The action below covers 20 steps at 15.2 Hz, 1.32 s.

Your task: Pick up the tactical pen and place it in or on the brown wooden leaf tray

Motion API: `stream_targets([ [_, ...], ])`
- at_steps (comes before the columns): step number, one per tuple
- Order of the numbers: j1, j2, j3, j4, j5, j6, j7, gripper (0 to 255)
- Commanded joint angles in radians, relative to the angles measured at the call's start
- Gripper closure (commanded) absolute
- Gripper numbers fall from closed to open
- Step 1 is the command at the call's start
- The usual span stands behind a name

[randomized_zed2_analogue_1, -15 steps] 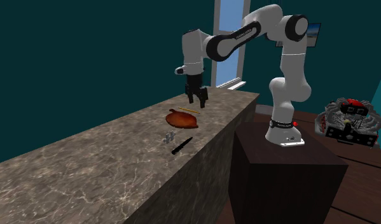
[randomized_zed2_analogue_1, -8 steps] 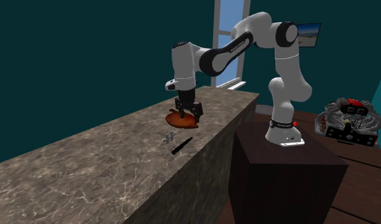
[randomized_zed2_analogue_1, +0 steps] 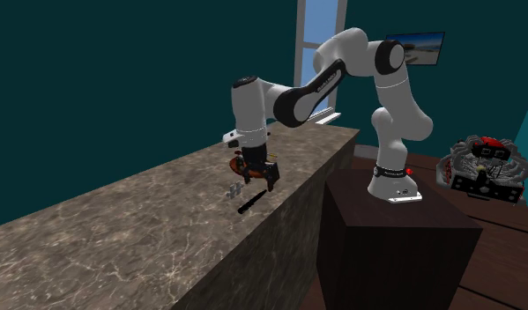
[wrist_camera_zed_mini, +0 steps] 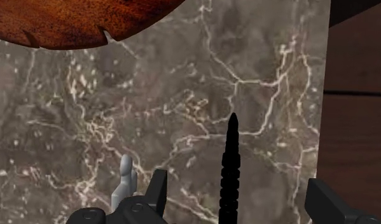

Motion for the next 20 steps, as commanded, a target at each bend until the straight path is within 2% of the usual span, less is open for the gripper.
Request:
stream_targets([
  [1, 0.000, 0.006, 0.000, -0.023, -0.003, 0.028, 0.002, 0],
  [4, -0.001, 0.019, -0.003, -0.052, -0.007, 0.071, 0.005, 0],
  [12, -0.001, 0.019, -0.003, -0.052, -0.007, 0.071, 0.005, 0],
  [13, -0.001, 0.019, -0.003, -0.052, -0.007, 0.071, 0.005, 255],
  [20, -0.001, 0.019, -0.003, -0.052, -0.007, 0.071, 0.005, 255],
])
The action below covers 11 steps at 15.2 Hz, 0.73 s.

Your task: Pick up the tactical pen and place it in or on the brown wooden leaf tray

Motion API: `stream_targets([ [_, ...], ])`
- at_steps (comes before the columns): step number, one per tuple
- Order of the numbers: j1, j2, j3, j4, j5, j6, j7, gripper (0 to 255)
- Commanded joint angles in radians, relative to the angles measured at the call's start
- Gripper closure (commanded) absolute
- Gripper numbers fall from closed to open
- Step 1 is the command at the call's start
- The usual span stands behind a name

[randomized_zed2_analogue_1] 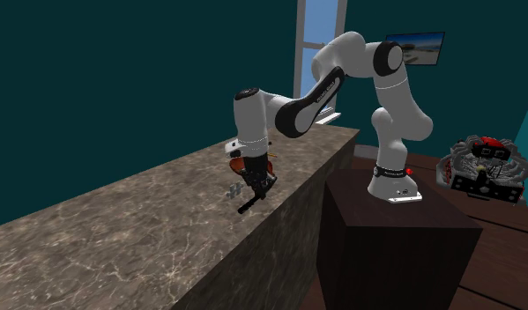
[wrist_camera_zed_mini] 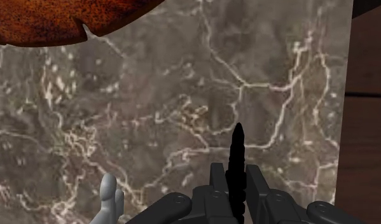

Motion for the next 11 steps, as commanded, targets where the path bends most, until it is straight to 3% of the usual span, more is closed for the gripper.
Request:
stream_targets([
  [1, 0.000, 0.000, 0.000, 0.000, 0.000, 0.000, 0.000, 255],
  [11, -0.002, -0.050, 0.005, 0.049, 0.011, -0.098, -0.011, 255],
])
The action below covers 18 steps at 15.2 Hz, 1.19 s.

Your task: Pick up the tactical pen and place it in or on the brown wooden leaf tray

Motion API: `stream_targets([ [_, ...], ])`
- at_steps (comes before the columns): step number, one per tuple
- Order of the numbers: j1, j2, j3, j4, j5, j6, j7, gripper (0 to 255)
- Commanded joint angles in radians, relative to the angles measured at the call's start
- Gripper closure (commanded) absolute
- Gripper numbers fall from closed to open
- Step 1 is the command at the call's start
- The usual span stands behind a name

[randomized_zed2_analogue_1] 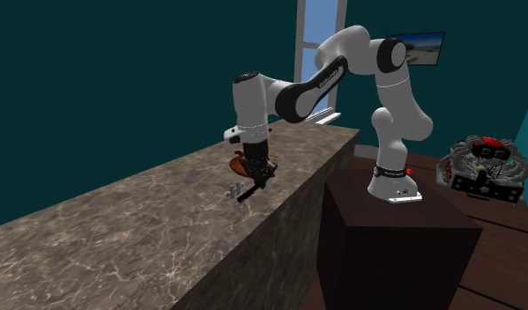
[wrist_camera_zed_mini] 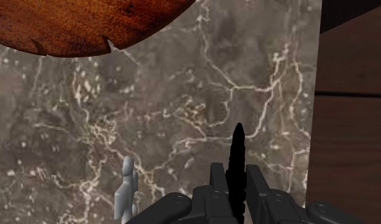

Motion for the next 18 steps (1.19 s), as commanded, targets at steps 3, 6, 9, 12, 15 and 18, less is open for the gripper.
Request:
stream_targets([
  [3, 0.000, -0.018, 0.002, 0.029, 0.004, -0.047, -0.004, 255],
  [6, 0.000, -0.029, 0.003, 0.052, 0.007, -0.082, -0.007, 255],
  [9, 0.001, -0.039, 0.004, 0.078, 0.009, -0.117, -0.011, 255],
  [12, -0.014, -0.060, -0.001, 0.066, 0.012, -0.124, -0.031, 255],
  [15, -0.059, -0.105, -0.020, 0.004, 0.016, -0.102, -0.091, 255],
  [18, -0.103, -0.142, -0.041, -0.046, 0.018, -0.084, -0.152, 255],
])
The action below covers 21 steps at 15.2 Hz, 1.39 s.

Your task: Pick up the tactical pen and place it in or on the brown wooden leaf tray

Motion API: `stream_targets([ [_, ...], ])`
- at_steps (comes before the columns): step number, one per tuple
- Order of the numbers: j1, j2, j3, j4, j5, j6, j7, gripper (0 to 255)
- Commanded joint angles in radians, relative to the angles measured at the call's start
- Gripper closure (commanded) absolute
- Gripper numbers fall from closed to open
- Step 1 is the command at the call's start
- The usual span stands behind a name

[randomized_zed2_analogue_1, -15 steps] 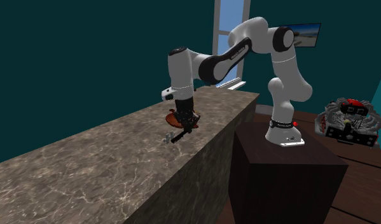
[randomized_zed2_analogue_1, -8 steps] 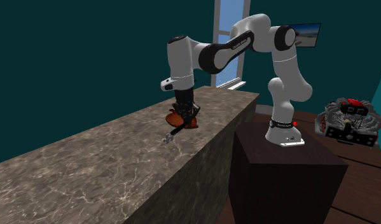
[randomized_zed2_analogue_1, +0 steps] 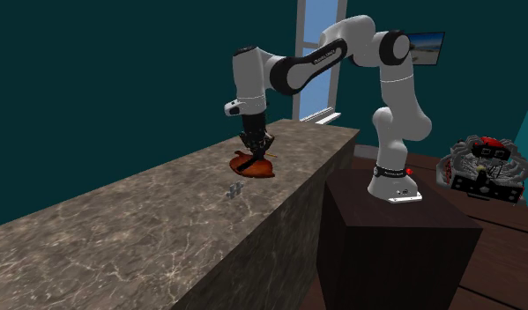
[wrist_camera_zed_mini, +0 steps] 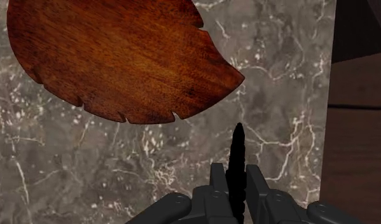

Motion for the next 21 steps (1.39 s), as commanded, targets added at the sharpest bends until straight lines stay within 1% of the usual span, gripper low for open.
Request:
stream_targets([
  [1, -0.030, -0.021, -0.015, -0.035, 0.001, 0.017, -0.045, 255],
  [8, -0.126, -0.069, -0.072, -0.094, 0.001, 0.043, -0.193, 255],
  [14, -0.212, -0.075, -0.127, -0.096, -0.001, 0.054, -0.332, 255],
  [21, -0.213, -0.047, -0.128, -0.153, -0.004, 0.138, -0.323, 255],
])
